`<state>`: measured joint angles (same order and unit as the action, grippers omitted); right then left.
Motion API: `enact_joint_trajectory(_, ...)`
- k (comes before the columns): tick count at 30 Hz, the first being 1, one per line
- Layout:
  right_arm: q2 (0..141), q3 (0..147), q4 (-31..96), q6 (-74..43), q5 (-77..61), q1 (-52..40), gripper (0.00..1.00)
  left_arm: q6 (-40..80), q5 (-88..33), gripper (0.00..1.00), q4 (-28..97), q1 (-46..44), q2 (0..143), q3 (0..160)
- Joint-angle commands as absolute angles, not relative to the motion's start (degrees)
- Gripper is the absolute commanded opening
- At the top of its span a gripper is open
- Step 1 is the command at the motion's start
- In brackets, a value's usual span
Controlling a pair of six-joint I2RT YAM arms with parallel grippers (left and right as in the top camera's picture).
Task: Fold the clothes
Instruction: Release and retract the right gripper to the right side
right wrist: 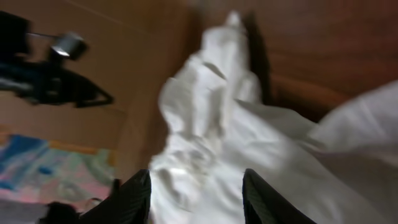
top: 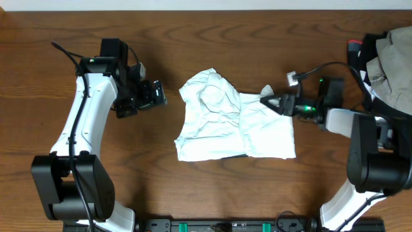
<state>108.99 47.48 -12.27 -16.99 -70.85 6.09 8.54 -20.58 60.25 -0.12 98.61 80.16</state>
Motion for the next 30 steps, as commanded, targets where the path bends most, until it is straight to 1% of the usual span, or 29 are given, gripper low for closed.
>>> enact_joint_trajectory(1,103.15,47.64,-13.28,-22.50,-78.28,6.46,0.47,7.97,-19.86,0.98,60.55,-0.10,99.02,79.72)
enact_joint_trajectory(5,99.83,47.55,-12.69,-22.59,-78.24,6.26,0.50,7.97,-19.86,0.98,60.55,-0.10,99.02,79.72)
enact_joint_trajectory(8,100.29,47.27,-11.14,-19.07,-77.62,6.26,0.52,7.94,-19.86,0.98,60.55,-0.10,99.02,79.72)
enact_joint_trajectory(13,102.26,46.26,-2.11,-11.68,-68.77,6.31,0.54,7.94,-19.86,0.98,60.58,-0.10,99.02,79.72)
enact_joint_trajectory(16,104.99,46.22,2.48,-9.28,-65.54,6.33,0.53,7.94,-19.86,0.98,60.53,-0.10,99.02,79.72)
enact_joint_trajectory(20,107.63,46.17,7.22,-9.08,-62.19,6.31,0.54,7.94,-19.86,0.98,60.53,-0.10,99.02,79.72)
enact_joint_trajectory(25,107.90,46.09,13.13,-6.76,-56.27,6.31,0.53,7.94,-19.86,0.98,60.53,-0.10,99.02,79.72)
enact_joint_trajectory(30,105.93,46.09,12.67,-6.26,-60.99,6.48,0.46,7.94,-19.86,0.98,60.58,-0.10,99.02,79.72)
